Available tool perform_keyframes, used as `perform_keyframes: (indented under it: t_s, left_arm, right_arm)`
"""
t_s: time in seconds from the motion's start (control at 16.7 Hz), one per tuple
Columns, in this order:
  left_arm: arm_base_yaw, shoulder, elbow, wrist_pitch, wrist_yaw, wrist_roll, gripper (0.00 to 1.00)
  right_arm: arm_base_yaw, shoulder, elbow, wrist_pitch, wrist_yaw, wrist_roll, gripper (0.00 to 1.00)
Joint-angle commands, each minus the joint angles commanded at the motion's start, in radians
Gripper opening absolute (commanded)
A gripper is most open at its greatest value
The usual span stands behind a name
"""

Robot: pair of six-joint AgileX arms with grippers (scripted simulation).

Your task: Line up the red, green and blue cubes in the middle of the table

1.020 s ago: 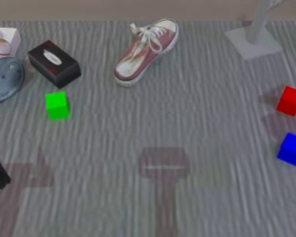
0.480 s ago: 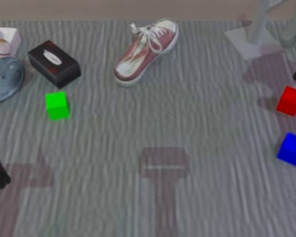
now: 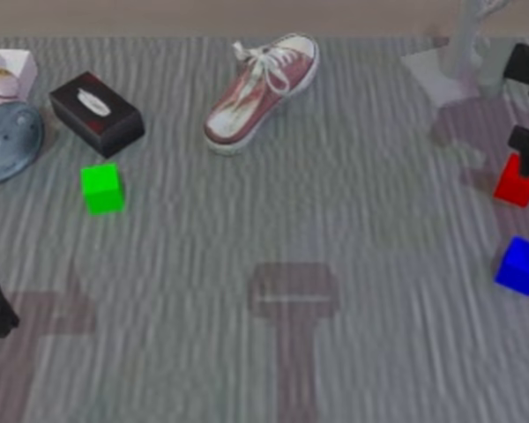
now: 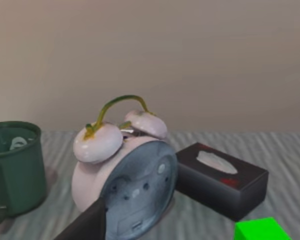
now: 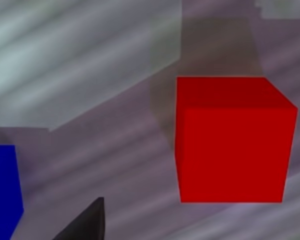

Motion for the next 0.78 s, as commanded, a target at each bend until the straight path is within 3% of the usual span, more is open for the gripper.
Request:
perform_keyframes:
  t_s: [0.36,0.78]
  left_arm:
    - [0.0,0.0,0.0,0.0,0.0,0.0,1.0]
    - [0.0,0.0,0.0,0.0,0.0,0.0,1.0]
  right_arm:
    - [-0.003,0.002,-0.018,0.019,0.0,0.0,1.0]
    - [0.001,0.066,-0.207,0.278,0.001,0.002,1.0]
